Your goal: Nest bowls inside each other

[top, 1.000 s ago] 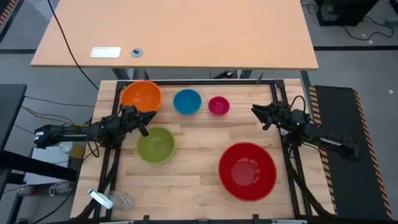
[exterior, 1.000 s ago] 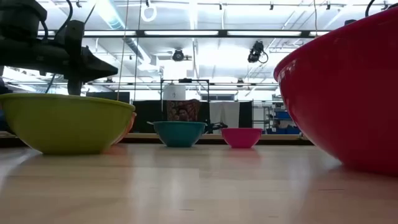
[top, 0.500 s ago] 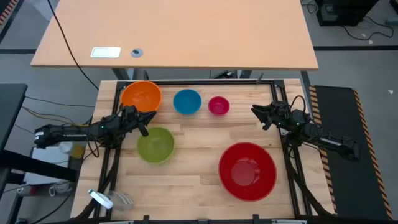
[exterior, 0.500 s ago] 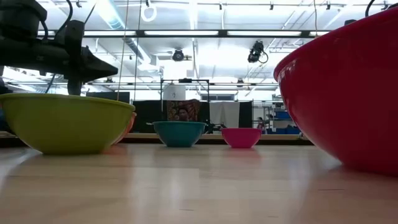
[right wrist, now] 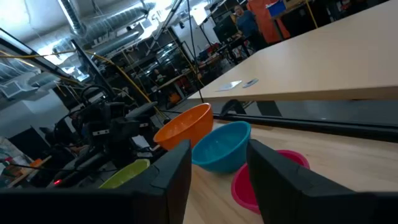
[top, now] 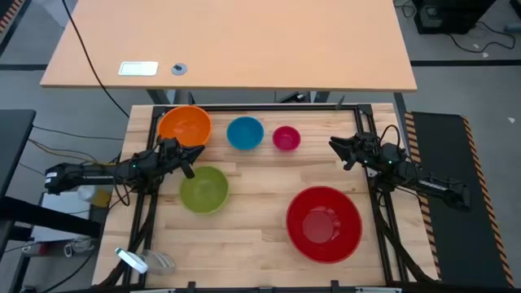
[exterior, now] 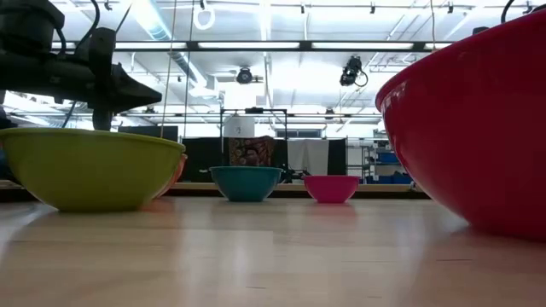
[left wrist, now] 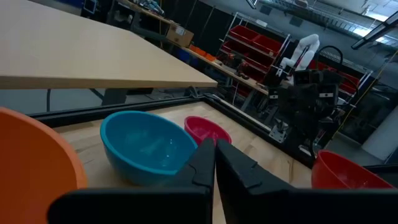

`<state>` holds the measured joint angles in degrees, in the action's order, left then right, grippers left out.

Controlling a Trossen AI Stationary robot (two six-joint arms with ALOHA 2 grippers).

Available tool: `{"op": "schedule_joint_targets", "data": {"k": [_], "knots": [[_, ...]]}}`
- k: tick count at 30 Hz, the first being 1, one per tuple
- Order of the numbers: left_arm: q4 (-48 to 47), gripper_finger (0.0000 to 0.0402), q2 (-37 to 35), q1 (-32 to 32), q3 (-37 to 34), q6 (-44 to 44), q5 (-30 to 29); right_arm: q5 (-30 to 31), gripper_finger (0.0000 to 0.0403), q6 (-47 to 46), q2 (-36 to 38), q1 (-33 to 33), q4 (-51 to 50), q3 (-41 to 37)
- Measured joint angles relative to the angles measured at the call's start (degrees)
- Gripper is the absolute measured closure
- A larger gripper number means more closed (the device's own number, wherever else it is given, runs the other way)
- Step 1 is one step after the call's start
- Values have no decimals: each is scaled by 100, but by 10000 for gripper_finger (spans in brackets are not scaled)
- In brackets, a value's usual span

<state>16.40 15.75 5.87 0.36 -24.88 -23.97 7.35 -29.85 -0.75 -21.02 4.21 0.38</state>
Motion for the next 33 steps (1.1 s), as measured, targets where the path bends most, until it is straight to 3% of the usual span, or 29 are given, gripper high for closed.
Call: {"op": "schedule_joint_targets", "data": {"k": [24, 29, 33], "knots": [[2, 386, 0, 0, 0, -28, 2, 1, 241, 2, -1, 0, 1, 0], [68, 386, -2, 6, 0, -1165, -40, 2, 241, 2, 1, 1, 1, 0], [41, 386, 97, 7, 2, -1257, -430, 2, 241, 2, -1, 2, 0, 0]]}}
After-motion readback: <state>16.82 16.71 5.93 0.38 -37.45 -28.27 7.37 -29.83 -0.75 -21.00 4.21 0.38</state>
